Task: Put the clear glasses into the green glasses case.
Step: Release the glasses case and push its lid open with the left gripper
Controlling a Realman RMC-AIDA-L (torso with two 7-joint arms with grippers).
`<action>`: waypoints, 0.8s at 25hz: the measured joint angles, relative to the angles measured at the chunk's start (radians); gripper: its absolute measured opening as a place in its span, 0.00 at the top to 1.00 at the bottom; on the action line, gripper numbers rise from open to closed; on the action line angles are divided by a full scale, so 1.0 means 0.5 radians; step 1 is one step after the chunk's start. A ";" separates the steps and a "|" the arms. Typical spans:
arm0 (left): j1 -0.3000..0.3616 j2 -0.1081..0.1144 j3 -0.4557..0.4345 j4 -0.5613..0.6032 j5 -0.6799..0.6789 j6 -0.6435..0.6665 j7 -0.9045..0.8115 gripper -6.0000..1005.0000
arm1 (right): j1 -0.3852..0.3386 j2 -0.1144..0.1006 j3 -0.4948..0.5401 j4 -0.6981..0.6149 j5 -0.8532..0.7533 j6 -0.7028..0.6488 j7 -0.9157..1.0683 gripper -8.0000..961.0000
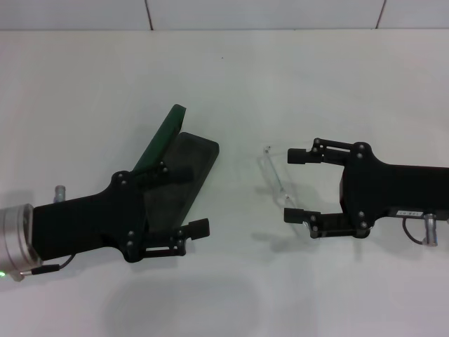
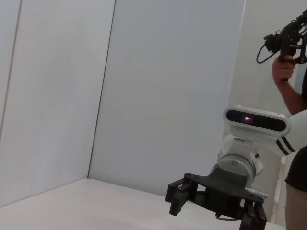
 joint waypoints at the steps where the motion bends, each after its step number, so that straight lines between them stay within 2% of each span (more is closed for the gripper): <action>1: 0.000 0.000 0.000 0.000 0.000 -0.001 0.000 0.13 | -0.001 -0.001 -0.001 -0.001 0.000 0.000 0.000 0.18; 11: -0.016 -0.001 -0.005 -0.002 -0.002 -0.011 -0.002 0.14 | -0.014 0.000 -0.003 -0.002 -0.003 -0.001 -0.019 0.18; 15: -0.025 -0.014 -0.127 0.013 -0.001 -0.016 -0.070 0.15 | -0.018 0.002 -0.006 -0.002 -0.003 -0.004 -0.034 0.19; 17: -0.028 -0.014 -0.247 0.079 0.010 -0.054 -0.238 0.15 | -0.018 0.002 -0.006 -0.002 -0.003 -0.005 -0.034 0.19; 18: -0.028 -0.014 -0.247 0.079 0.010 -0.054 -0.238 0.15 | -0.018 0.002 -0.007 -0.002 -0.003 -0.006 -0.034 0.19; 20: -0.030 0.014 -0.327 0.320 0.112 -0.205 -0.648 0.16 | -0.018 0.001 -0.006 -0.002 -0.003 -0.010 -0.034 0.19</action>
